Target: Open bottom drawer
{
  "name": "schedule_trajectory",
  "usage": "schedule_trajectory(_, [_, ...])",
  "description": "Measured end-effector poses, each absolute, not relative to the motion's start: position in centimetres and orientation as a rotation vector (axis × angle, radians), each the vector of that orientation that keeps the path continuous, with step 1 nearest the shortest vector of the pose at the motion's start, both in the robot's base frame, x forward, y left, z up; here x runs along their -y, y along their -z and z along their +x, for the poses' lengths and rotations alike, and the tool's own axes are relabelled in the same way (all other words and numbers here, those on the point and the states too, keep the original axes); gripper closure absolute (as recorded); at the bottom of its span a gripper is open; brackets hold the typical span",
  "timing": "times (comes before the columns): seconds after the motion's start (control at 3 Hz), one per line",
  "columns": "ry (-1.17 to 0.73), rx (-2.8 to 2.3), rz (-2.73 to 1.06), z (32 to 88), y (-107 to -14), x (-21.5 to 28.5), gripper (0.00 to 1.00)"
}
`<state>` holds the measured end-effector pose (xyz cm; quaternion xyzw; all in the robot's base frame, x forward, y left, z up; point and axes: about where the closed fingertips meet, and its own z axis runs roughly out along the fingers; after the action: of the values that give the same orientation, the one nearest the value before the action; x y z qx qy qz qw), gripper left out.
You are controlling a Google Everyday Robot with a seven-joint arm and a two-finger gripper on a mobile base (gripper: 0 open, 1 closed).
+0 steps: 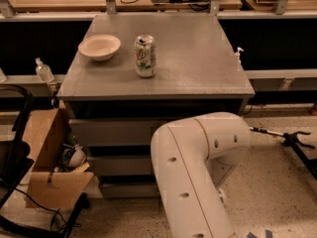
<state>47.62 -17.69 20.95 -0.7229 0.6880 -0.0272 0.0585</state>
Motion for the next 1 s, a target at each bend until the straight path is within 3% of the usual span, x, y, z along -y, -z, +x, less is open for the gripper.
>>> schedule_trajectory(0.33, [0.270, -1.926, -2.113, 50.3, -21.6, 19.6, 1.00])
schedule_trajectory(0.67, [0.455, -1.749, -1.950, 56.7, -23.7, 20.2, 1.00])
schedule_trajectory(1.0, [0.501, -1.671, -1.866, 60.1, -24.6, 20.6, 1.00])
